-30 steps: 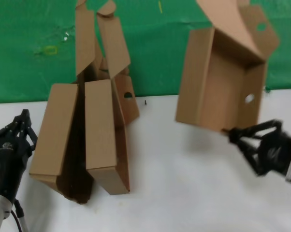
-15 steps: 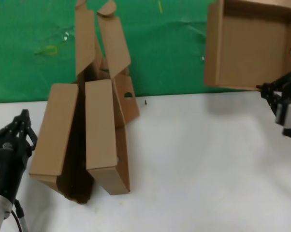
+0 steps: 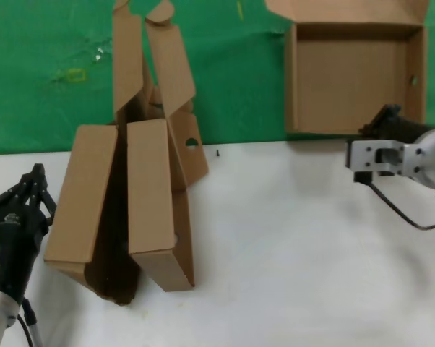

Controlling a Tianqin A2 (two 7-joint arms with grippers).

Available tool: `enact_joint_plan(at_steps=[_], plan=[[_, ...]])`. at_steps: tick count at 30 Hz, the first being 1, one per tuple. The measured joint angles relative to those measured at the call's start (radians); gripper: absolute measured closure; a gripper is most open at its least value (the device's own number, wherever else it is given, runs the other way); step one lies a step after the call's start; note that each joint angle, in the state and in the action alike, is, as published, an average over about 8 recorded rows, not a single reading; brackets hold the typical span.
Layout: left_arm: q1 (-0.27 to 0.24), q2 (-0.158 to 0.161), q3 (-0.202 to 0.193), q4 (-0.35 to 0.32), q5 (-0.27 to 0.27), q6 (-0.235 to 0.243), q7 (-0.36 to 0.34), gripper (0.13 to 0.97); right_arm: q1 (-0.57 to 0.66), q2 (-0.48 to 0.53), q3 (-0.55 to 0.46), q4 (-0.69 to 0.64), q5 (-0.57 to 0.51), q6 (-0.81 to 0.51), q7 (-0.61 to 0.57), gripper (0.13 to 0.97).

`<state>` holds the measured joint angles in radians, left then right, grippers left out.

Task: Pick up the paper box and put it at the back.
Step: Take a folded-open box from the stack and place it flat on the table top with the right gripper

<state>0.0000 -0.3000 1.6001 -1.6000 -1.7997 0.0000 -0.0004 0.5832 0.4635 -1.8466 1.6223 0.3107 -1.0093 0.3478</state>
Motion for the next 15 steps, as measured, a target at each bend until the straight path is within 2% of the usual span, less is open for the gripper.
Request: enact_joint_plan(at_steps=[15], plan=[[0.0, 0.0, 0.0, 0.0, 0.0, 0.0, 0.0, 0.954, 0.028, -0.082, 0.0, -0.083, -0.077, 0.024, -0.03, 0.946]])
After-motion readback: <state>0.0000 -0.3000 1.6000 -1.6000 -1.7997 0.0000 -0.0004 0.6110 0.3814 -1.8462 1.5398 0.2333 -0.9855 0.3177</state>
